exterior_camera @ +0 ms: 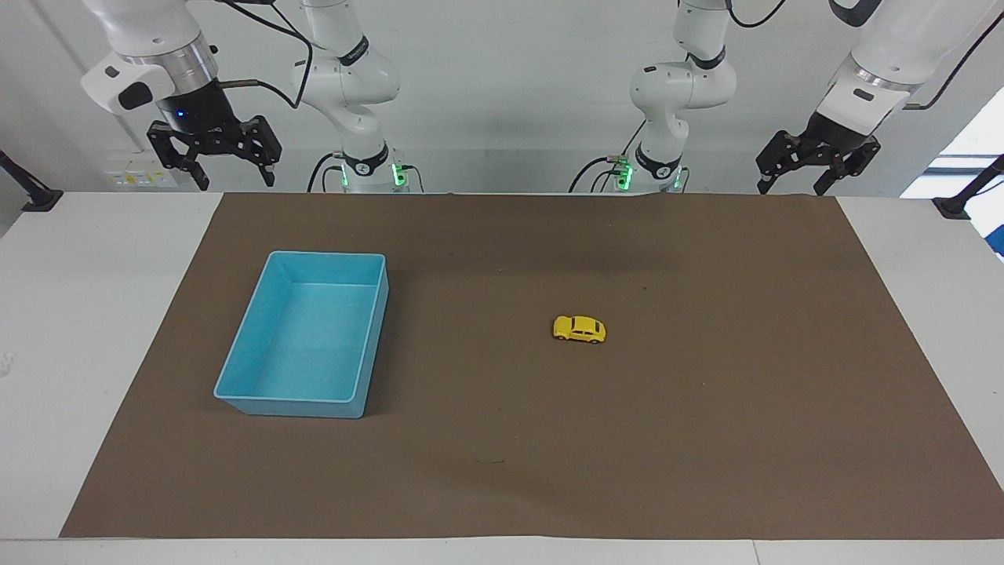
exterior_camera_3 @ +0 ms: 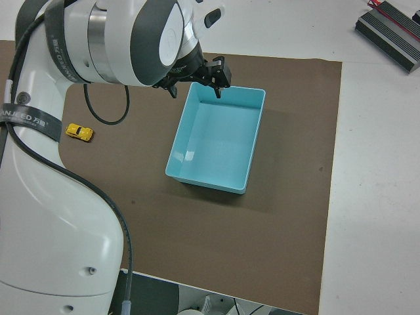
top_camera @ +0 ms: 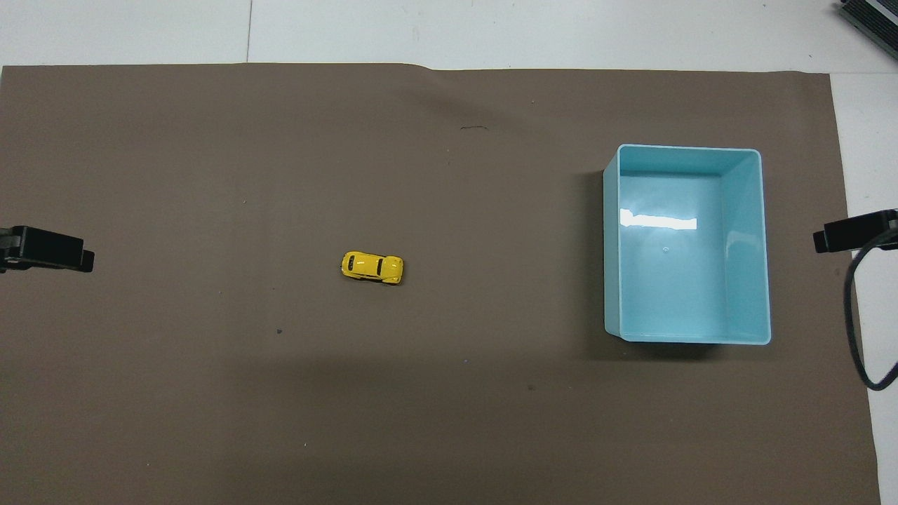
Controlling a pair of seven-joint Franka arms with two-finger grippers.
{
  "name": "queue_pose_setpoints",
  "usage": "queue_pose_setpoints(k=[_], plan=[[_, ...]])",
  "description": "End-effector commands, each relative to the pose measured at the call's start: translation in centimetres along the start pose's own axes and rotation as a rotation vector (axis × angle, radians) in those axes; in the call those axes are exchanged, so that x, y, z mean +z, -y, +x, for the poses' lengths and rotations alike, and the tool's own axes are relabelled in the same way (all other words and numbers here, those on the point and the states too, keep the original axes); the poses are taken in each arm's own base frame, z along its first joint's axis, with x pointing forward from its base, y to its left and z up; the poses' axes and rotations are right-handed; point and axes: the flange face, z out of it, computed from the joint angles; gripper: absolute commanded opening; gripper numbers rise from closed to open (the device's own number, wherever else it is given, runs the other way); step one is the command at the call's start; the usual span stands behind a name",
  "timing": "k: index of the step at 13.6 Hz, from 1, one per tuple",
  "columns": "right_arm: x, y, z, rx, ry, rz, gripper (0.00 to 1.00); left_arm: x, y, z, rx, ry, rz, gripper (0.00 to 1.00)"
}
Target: Wind up and store yellow beetle car
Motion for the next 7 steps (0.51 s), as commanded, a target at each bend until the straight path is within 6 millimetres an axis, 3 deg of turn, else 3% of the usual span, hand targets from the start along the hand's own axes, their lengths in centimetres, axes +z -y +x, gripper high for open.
queue_pose_setpoints(k=[1,3,7], plan=[[-0.4,0.0,-0.6,0.009,-0.001,0.011,1.0,0.8,-1.9,0.3,-0.102,-0.025,-0.008,1.0],[-0.4,0.0,-0.6,0.009,-0.001,0.011,1.0,1.4,-2.6,0.9,-0.266,-0.024,-0.011,1.0],[-0.4,-0.1,-0.6,0.011,-0.002,0.011,1.0,1.6,-4.1,0.5,-0.423,-0.006,-0.014,1.0]])
